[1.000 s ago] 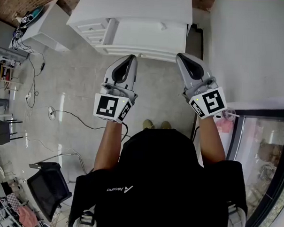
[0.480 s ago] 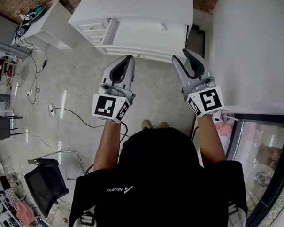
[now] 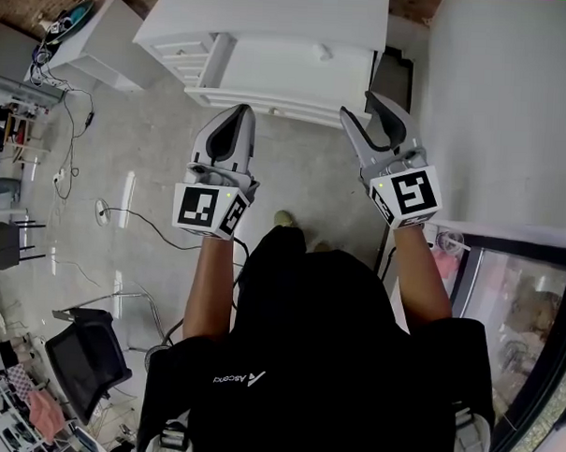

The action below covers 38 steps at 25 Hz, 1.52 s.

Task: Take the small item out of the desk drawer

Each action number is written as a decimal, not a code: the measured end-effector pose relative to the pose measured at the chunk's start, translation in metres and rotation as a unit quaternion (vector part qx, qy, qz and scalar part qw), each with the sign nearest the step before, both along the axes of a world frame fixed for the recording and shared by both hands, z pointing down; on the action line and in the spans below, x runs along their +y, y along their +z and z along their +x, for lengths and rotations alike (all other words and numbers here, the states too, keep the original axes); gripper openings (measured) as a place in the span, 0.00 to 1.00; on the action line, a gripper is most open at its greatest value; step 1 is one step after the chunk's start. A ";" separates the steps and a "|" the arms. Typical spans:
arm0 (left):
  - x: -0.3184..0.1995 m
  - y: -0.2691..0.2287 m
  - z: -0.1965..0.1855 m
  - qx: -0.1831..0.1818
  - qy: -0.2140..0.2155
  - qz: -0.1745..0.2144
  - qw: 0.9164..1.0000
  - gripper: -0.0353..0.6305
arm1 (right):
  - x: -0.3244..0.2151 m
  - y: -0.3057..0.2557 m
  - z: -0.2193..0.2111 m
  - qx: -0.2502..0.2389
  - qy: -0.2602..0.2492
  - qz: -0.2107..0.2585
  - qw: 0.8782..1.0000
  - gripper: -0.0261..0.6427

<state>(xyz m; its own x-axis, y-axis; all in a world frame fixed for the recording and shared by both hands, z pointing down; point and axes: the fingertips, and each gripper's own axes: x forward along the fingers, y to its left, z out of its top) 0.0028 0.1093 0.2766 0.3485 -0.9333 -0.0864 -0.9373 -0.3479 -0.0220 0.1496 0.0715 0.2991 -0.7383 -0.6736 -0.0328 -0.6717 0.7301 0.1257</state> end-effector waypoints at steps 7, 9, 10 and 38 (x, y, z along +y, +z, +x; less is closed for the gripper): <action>-0.048 0.007 -0.021 0.000 0.007 0.010 1.000 0.05 | -0.050 0.011 -0.015 0.016 0.015 -0.005 1.000 0.30; -0.067 0.008 -0.032 0.001 0.013 0.011 1.000 0.05 | -0.067 0.015 -0.026 0.023 0.020 -0.009 0.999 0.30; -0.077 0.008 -0.037 0.002 0.016 0.011 1.000 0.05 | -0.077 0.017 -0.031 0.028 0.024 -0.012 0.999 0.30; -0.377 0.135 -0.179 0.020 0.098 -0.103 0.990 0.05 | -0.383 0.316 -0.142 0.233 0.122 -0.308 0.914 0.34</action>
<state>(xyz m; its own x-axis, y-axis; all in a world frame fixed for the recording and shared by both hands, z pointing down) -0.1764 -0.2682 0.4113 0.5254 -0.8470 0.0806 -0.8496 -0.5170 0.1045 0.0076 -0.3117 0.6155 -0.4004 -0.6048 0.6884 -0.8027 0.5938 0.0549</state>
